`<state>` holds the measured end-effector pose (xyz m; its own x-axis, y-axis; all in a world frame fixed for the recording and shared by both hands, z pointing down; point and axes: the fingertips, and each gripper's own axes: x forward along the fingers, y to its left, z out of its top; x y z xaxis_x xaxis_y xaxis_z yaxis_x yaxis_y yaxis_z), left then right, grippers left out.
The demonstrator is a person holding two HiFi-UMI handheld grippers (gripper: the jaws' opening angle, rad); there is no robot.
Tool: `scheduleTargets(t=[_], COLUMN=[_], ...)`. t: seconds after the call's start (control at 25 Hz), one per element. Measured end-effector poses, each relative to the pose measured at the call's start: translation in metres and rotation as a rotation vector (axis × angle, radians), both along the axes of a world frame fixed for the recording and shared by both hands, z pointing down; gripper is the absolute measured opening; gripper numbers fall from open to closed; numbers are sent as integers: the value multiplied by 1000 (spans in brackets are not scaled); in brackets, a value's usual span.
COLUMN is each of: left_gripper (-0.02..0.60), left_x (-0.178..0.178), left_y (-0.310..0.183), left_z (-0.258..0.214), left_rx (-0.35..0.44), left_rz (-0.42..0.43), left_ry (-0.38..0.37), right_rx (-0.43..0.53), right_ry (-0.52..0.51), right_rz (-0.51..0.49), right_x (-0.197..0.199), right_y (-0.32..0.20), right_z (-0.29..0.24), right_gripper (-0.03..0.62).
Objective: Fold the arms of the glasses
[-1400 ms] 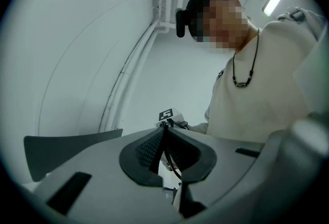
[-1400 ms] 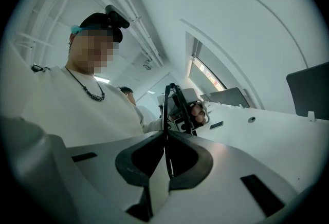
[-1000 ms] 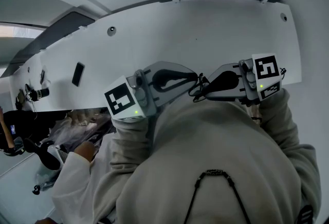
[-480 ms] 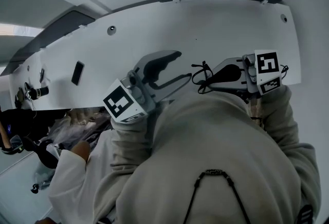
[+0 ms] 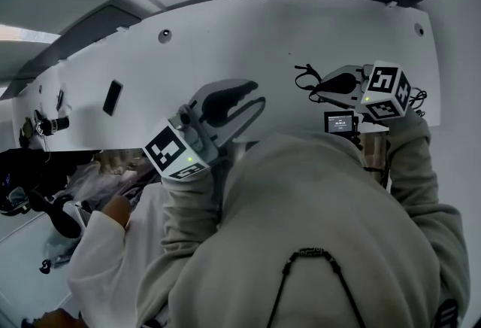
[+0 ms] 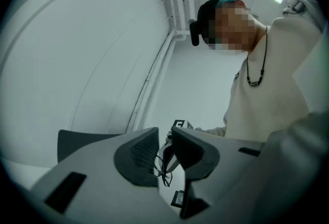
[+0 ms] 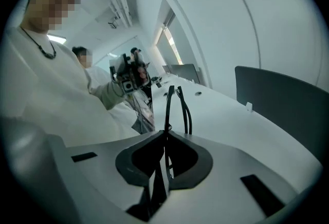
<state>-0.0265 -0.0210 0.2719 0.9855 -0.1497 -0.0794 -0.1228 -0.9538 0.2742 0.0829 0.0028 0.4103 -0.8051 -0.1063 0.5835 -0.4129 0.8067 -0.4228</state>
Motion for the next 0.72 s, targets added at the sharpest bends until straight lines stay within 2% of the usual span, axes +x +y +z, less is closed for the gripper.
scheduleTargets(t=[0.04,0.12,0.48,0.72], left_gripper=[40,5,5,5], left_x=[-1,-3,-23,-48], left_y=[2,4,16,24], left_z=[-1,4,15,25], left_rx=[-1,-4,-20,-43], left_rz=[-7,-26,-92,-150], left_ry=[6,-7,-63,-77], right_rx=[3,6,-50,-50], right_ry=[42,126,380,404], right_rz=[-9,-32,-178,-249], right_x=[1,2,7,-15], right_y=[-2,-3,-7,-9], right_z=[9,32,126,138], right_gripper=[38,38,38,38])
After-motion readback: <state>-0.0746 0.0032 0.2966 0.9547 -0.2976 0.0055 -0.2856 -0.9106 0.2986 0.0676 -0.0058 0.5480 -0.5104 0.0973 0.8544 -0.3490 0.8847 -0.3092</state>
